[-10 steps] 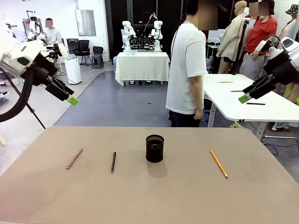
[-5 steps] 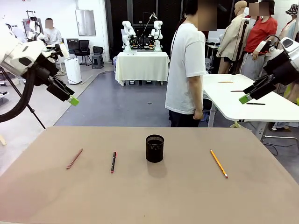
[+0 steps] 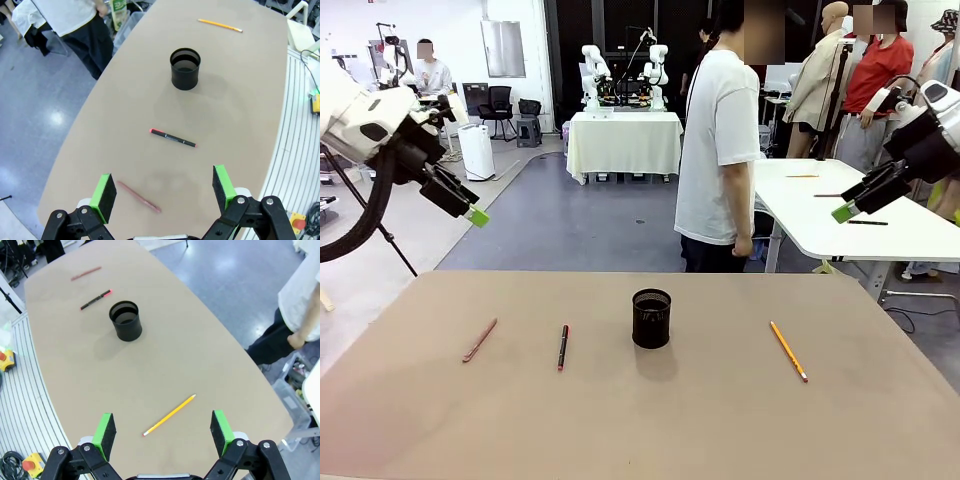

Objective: Place the pens into the pen holder.
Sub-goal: Pick up a writing instrument from the table and place it into the Pen holder.

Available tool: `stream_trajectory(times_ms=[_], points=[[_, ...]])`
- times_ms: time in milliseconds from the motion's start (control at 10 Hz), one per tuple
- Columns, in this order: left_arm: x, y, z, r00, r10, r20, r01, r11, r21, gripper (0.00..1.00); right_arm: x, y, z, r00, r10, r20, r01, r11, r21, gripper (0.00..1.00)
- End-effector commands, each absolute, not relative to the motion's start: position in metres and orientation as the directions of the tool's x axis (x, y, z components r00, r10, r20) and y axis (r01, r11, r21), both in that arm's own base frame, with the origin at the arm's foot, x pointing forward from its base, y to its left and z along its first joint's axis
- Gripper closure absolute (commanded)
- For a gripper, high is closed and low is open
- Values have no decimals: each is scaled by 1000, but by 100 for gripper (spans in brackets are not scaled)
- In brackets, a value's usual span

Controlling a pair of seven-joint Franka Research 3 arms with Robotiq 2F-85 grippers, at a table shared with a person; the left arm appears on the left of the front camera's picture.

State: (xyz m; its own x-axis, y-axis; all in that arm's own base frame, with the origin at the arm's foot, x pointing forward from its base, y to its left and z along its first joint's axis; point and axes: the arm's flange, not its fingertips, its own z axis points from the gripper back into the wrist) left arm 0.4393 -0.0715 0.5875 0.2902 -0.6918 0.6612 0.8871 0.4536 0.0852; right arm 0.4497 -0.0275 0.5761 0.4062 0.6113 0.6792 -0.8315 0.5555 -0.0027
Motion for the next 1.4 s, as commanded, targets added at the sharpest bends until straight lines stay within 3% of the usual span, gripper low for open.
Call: stream_trajectory(times_ms=[0, 200, 400, 500, 800, 900, 1100, 1200, 1300], points=[[439, -72, 587, 290, -692, 661, 887, 453, 85, 0, 451, -27, 577, 405, 600, 690, -832, 555, 7, 0], [437, -103, 600, 552, -620, 558, 769, 637, -53, 0, 451, -27, 577, 405, 600, 690, -832, 555, 7, 0], [443, -120, 598, 748, -472, 467, 545, 838, -27, 0, 451, -27, 577, 405, 600, 690, -832, 555, 7, 0], [450, -123, 590, 814, -443, 375, 485, 874, -21, 0, 451, -27, 577, 405, 600, 690, -832, 555, 7, 0], [473, -104, 551, 930, -309, 198, 319, 947, -24, 0, 451, -27, 577, 405, 600, 690, -832, 555, 7, 0], [477, -99, 538, 933, -324, 156, 335, 941, -50, 0, 451, -27, 577, 405, 600, 690, -832, 555, 7, 0], [478, -89, 534, 904, -395, 163, 405, 914, -33, 0, 451, -27, 577, 405, 600, 690, -832, 555, 7, 0], [474, -94, 522, 935, -317, 160, 323, 946, -16, 0, 451, -27, 577, 405, 600, 690, -832, 555, 7, 0], [474, -94, 522, 935, -317, 160, 323, 946, -16, 0, 451, -27, 577, 405, 600, 690, -832, 555, 7, 0]])
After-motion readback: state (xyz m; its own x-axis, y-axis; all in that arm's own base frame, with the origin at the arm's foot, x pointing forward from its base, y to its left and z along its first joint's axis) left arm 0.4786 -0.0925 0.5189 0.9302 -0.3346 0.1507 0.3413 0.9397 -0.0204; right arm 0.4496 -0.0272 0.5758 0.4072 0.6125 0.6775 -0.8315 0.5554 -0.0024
